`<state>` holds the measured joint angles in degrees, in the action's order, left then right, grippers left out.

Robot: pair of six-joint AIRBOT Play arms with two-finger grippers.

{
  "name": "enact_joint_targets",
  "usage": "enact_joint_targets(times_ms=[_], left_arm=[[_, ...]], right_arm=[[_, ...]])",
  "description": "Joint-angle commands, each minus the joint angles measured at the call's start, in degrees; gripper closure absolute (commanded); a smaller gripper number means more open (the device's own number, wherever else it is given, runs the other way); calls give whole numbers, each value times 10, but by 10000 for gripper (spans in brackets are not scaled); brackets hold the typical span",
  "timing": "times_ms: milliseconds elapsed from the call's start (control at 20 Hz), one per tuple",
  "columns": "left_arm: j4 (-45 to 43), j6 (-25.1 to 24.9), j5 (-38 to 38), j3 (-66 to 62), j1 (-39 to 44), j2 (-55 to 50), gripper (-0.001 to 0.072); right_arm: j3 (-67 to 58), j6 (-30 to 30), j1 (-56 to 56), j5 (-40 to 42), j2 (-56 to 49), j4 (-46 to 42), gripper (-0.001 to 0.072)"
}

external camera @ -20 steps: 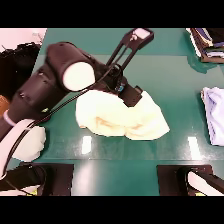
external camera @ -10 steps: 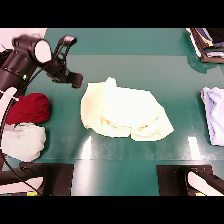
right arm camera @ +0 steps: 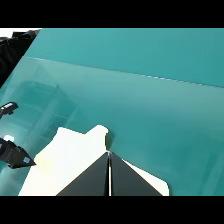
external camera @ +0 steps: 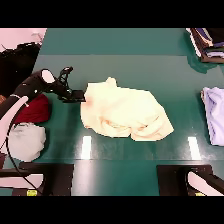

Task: Fold the shirts.

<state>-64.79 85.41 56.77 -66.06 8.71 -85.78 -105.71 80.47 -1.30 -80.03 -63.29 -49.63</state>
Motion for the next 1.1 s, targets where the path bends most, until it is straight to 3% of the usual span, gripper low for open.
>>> enact_joint_targets(times_ms=[0, 50, 100, 150, 250, 300, 600, 750, 800, 850, 900, 1050], left_arm=[[87, -33, -52, 13, -4, -23, 95], [94, -34, -53, 13, -4, -23, 143], [94, -35, -54, 13, -4, -23, 292], [95, -40, -54, 13, -4, -23, 386], [95, -44, -53, 13, -4, -23, 435], [94, -48, -48, 11, -4, -23, 682], [30, -49, 54, -152, -49, -19, 680], [28, -49, 71, -221, -54, -19, 681], [30, -49, 71, -230, -53, -19, 681], [32, -49, 69, -231, -52, -19, 680], [35, -49, 72, -231, -52, -19, 680], [35, -49, 84, -231, -52, -19, 680]], right_arm=[[0, 0, 0, -15, 0, 0, 695], [0, 0, 0, -18, 0, 0, 696], [1, 0, 0, -21, 0, -1, 696], [7, 0, 0, -21, 0, -2, 696], [37, 0, 0, -30, 1, -4, 695], [63, 0, 0, -39, 5, -18, 695], [366, 1, 0, -33, 99, -243, 695], [524, 0, -28, 18, 132, -228, 692], [568, 0, -46, 28, 130, -203, 551], [601, 0, -66, 33, 121, -183, 317], [629, 0, -88, 38, 104, -161, 256], [674, -55, -123, 63, 33, -80, 262]])
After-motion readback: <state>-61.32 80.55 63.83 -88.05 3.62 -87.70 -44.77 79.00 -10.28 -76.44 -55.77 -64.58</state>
